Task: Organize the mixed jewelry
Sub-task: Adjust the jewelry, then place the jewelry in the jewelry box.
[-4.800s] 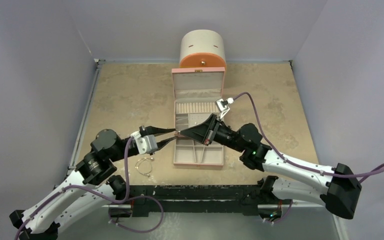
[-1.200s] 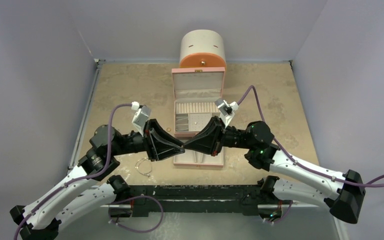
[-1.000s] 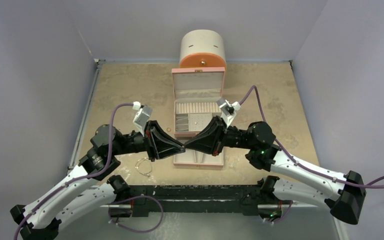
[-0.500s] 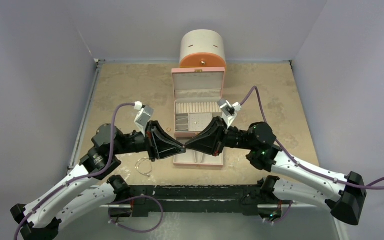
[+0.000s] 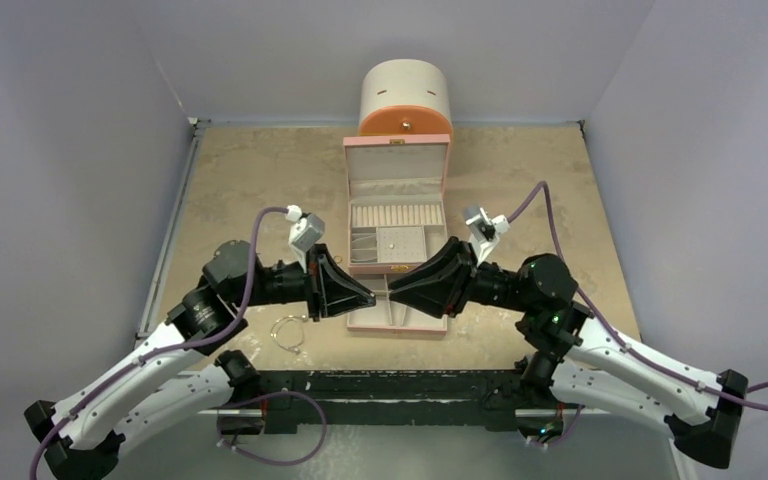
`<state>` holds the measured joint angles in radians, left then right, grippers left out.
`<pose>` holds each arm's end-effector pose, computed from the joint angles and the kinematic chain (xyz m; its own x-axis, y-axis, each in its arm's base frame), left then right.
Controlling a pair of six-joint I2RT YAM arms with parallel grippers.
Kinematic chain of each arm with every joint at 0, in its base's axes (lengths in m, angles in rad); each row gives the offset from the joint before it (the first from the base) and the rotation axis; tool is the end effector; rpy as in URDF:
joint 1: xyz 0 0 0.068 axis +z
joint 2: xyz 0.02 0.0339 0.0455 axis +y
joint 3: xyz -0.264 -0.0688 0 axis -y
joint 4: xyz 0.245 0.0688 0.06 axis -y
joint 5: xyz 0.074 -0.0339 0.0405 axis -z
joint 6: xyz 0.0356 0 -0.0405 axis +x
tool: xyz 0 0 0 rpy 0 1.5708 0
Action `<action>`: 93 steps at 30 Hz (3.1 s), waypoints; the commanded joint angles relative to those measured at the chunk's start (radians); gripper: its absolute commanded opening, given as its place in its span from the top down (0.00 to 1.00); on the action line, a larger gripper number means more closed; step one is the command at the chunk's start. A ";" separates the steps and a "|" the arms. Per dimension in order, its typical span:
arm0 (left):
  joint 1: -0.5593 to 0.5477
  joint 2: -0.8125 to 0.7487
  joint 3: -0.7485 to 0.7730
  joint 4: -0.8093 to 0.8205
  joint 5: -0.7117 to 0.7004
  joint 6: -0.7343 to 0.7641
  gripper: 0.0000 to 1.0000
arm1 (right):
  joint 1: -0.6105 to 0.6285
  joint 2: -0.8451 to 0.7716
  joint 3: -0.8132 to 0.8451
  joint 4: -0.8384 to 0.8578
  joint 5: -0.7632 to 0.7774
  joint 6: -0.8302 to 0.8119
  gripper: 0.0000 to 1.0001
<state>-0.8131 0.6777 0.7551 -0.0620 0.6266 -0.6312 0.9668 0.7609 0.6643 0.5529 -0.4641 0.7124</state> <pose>0.0926 -0.1282 0.3594 -0.5765 -0.0862 -0.8126 0.8066 0.0990 -0.5828 0.0854 0.1518 0.3783 -0.4409 0.3902 -0.8083 -0.8933 -0.1030 0.4375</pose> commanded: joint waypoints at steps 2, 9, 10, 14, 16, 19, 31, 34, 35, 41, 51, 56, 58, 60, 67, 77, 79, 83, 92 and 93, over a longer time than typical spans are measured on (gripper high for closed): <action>-0.004 0.051 0.081 -0.135 -0.100 0.115 1.00 | 0.002 -0.077 0.025 -0.161 0.106 -0.107 0.69; -0.004 0.269 0.193 -0.323 -0.242 0.210 1.00 | 0.003 -0.160 0.040 -0.409 0.270 -0.189 0.69; -0.003 0.302 0.211 -0.344 -0.266 0.216 1.00 | 0.002 -0.168 0.040 -0.435 0.294 -0.196 0.69; -0.002 0.459 0.304 -0.442 -0.354 0.251 1.00 | 0.002 -0.201 0.035 -0.505 0.356 -0.200 0.69; -0.001 0.527 0.340 -0.471 -0.384 0.271 1.00 | 0.003 -0.214 0.032 -0.526 0.390 -0.199 0.70; 0.034 0.626 0.405 -0.519 -0.396 0.290 1.00 | 0.003 -0.234 0.027 -0.551 0.416 -0.197 0.70; 0.103 0.974 0.668 -0.697 -0.448 0.364 1.00 | 0.003 -0.361 0.005 -0.674 0.463 -0.187 0.71; 0.106 1.026 0.699 -0.708 -0.450 0.376 1.00 | 0.003 -0.382 0.006 -0.690 0.463 -0.187 0.71; 0.108 1.041 0.707 -0.709 -0.453 0.379 1.00 | 0.002 -0.387 0.008 -0.695 0.464 -0.188 0.71; 0.114 1.116 0.759 -0.713 -0.469 0.382 1.00 | 0.003 -0.410 0.008 -0.718 0.463 -0.186 0.71; 0.116 1.199 0.858 -0.754 -0.547 0.395 1.00 | 0.003 -0.394 0.012 -0.715 0.463 -0.182 0.71; 0.115 1.226 0.880 -0.778 -0.561 0.402 1.00 | 0.003 -0.359 0.028 -0.711 0.463 -0.185 0.71; 0.116 1.229 0.881 -0.782 -0.561 0.403 1.00 | 0.003 -0.347 0.034 -0.710 0.460 -0.186 0.71; 0.115 1.228 0.880 -0.787 -0.559 0.406 1.00 | 0.003 -0.334 0.039 -0.708 0.458 -0.188 0.71; 0.114 1.223 0.874 -0.800 -0.532 0.413 1.00 | 0.003 -0.310 0.040 -0.689 0.447 -0.188 0.72; 0.100 1.246 0.889 -0.805 -0.507 0.419 1.00 | 0.003 -0.319 0.021 -0.679 0.443 -0.175 0.72; 0.094 1.259 0.903 -0.814 -0.510 0.422 1.00 | 0.003 -0.323 0.020 -0.682 0.442 -0.173 0.72; 0.092 1.274 0.915 -0.823 -0.518 0.423 1.00 | 0.002 -0.338 0.016 -0.691 0.450 -0.171 0.72; 0.085 1.301 0.930 -0.828 -0.513 0.422 1.00 | 0.003 -0.351 0.008 -0.699 0.454 -0.168 0.72; 0.086 1.306 0.933 -0.829 -0.513 0.422 1.00 | 0.002 -0.351 0.008 -0.699 0.455 -0.169 0.72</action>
<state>-0.7139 1.9514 1.6562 -0.9119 0.0994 -0.2226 0.9668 0.4179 0.6651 -0.1799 -0.0170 0.5385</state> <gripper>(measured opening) 0.078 0.281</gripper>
